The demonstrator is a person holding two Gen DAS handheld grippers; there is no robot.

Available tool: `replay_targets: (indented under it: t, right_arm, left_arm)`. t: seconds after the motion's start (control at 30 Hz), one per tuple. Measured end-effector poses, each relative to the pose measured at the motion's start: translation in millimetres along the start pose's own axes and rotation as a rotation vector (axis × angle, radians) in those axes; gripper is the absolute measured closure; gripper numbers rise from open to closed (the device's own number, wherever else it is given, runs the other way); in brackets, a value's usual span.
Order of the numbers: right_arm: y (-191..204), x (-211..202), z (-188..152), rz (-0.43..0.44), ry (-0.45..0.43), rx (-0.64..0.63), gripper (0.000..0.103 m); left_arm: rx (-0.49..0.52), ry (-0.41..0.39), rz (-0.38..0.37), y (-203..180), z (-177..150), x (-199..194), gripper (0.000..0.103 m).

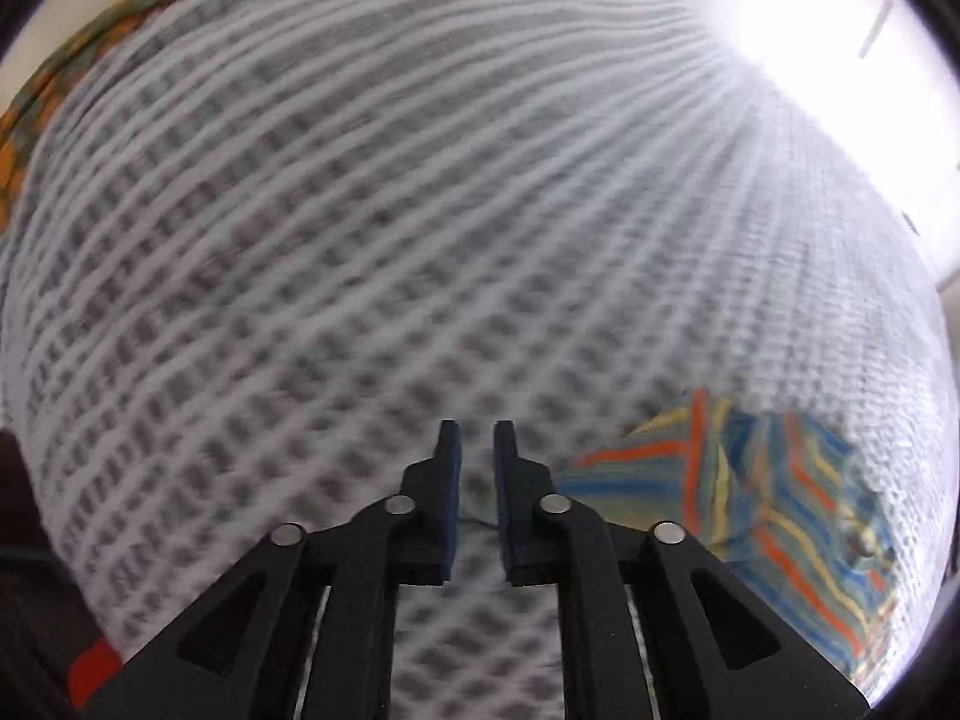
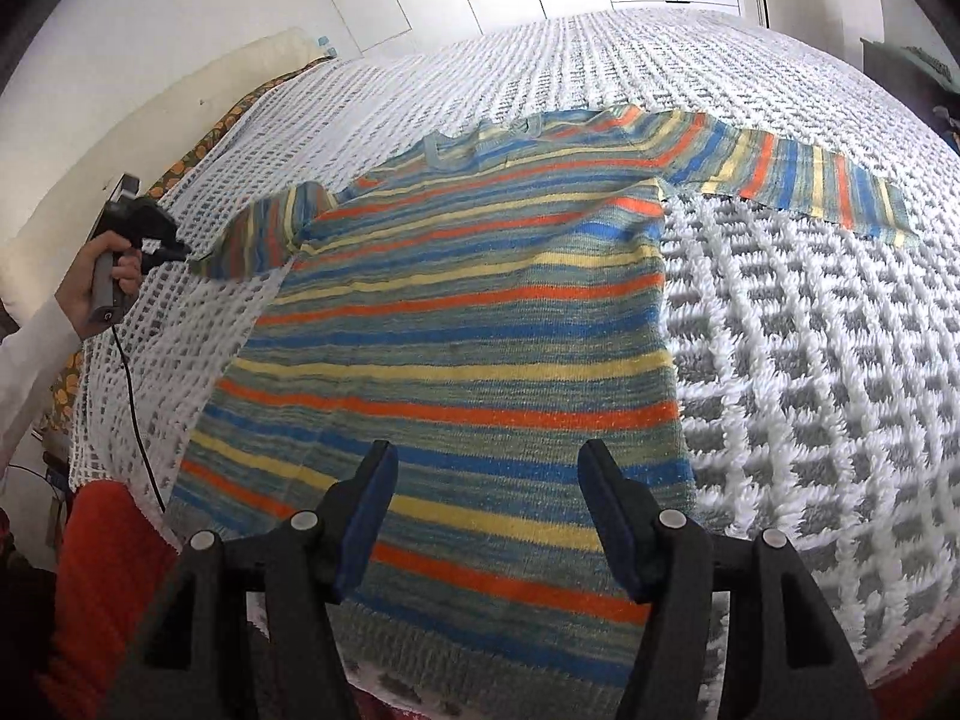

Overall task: Fold small clothes
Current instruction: 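Grasp the bunched sleeve by the collar with the left gripper, then pull the bunched sleeve out flat and open the left gripper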

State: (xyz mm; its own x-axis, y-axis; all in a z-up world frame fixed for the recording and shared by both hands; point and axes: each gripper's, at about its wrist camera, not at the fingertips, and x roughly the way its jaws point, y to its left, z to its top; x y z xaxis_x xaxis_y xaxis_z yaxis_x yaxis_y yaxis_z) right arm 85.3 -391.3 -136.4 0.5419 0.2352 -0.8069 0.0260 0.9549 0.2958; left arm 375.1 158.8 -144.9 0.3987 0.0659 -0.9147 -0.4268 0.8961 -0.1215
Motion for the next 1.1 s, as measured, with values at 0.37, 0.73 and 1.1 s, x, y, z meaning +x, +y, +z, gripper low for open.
replay_targets:
  t: [0.37, 0.73, 1.1]
  right_arm:
    - [12.2, 7.8, -1.8, -0.001, 0.029, -0.039, 0.041]
    - [19.8, 16.0, -3.6, -0.002, 0.061, -0.055, 0.041]
    - [24.4, 17.8, -4.7, 0.002, 0.067, -0.071, 0.041]
  left_arm:
    - [0.209, 0.118, -0.135, -12.3, -7.8, 49.9, 0.047]
    - [0.132, 0.085, -0.209, -24.7, 16.7, 85.2, 0.1]
    - [0.073, 0.079, -0.081, 0.6, 0.1, 68.3, 0.055]
